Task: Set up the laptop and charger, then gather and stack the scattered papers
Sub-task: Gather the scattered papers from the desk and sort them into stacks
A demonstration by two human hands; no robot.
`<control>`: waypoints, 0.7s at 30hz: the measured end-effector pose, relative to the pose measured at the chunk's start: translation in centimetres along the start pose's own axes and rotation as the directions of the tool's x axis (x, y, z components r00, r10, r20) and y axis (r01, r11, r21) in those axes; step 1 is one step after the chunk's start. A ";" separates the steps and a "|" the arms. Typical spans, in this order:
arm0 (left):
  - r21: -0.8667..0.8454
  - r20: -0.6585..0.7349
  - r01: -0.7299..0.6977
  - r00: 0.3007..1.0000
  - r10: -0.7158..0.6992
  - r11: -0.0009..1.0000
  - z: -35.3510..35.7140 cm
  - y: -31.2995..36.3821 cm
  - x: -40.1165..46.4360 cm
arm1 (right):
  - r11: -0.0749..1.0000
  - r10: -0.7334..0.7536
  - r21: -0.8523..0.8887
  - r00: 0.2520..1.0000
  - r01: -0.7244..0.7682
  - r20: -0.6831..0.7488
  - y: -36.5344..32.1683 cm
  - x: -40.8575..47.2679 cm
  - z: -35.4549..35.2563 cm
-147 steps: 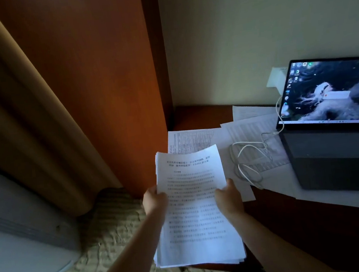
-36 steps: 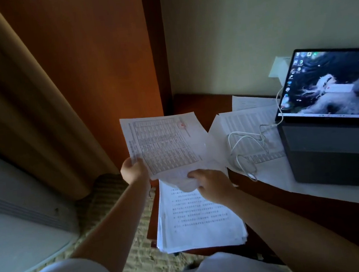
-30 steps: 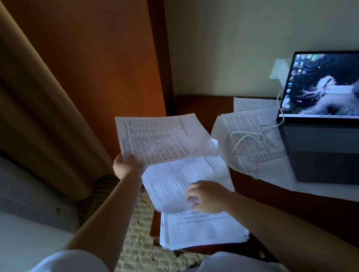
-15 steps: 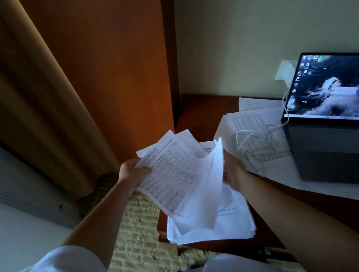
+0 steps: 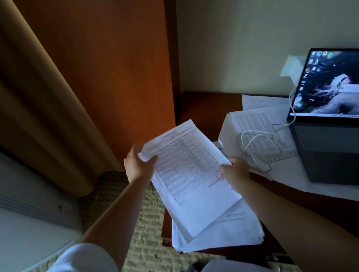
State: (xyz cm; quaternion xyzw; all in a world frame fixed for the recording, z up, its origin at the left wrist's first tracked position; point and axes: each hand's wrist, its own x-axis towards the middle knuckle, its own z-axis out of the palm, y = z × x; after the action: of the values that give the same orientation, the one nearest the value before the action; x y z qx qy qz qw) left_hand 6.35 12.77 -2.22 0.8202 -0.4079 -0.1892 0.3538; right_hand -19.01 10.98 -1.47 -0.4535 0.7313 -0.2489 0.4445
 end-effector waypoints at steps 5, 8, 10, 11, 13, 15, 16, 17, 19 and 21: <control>-0.113 0.157 0.484 0.871 -0.465 0.868 2.8 -2.8 -1.2 | 0.937 -0.105 -0.336 0.994 0.093 -0.018 1.0 1.3 1.5; -0.261 0.179 0.540 0.842 -0.509 0.800 3.6 -2.9 -1.9 | 0.881 -0.155 -0.450 0.988 0.148 0.022 1.3 1.9 2.3; -0.349 0.136 0.453 0.891 -0.434 0.821 3.6 -2.0 -2.4 | 0.889 -0.114 -0.436 0.990 0.137 0.079 0.8 1.6 2.5; -0.376 0.137 0.399 0.917 -0.375 0.837 3.5 -1.5 -2.7 | 0.911 -0.076 -0.397 0.992 0.112 0.103 0.5 1.4 2.6; -0.384 0.180 0.305 0.950 -0.253 0.872 3.2 -0.4 -2.9 | 0.957 -0.016 -0.285 0.989 0.057 0.144 0.2 1.1 2.6; -0.396 0.195 0.220 0.969 -0.152 0.892 2.6 1.0 -2.8 | 0.976 -0.051 -0.202 0.989 0.078 0.137 -0.3 0.8 2.7; -0.426 0.176 0.180 0.978 -0.113 0.886 2.1 1.9 -2.9 | 0.980 -0.101 -0.160 0.989 0.117 0.110 -0.6 0.7 2.7; -0.474 0.145 0.143 0.986 -0.083 0.869 1.5 3.1 -2.9 | 0.980 -0.163 -0.104 0.985 0.169 0.064 -1.0 0.5 2.6; -0.585 0.069 0.066 0.997 -0.031 0.808 -0.2 5.7 -2.9 | 0.960 -0.277 0.025 0.960 0.278 -0.037 -2.5 0.0 2.1; -0.665 -0.013 -0.031 0.999 0.030 0.746 -1.9 7.9 -2.8 | 0.906 -0.373 0.145 0.912 0.398 -0.171 -4.4 -0.5 1.4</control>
State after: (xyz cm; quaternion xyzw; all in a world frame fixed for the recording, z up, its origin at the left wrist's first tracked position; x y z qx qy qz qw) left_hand 1.61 12.51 4.99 0.6340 -0.3267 -0.3154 0.6260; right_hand -15.77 9.48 1.44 -0.5295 0.6312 -0.4267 0.3729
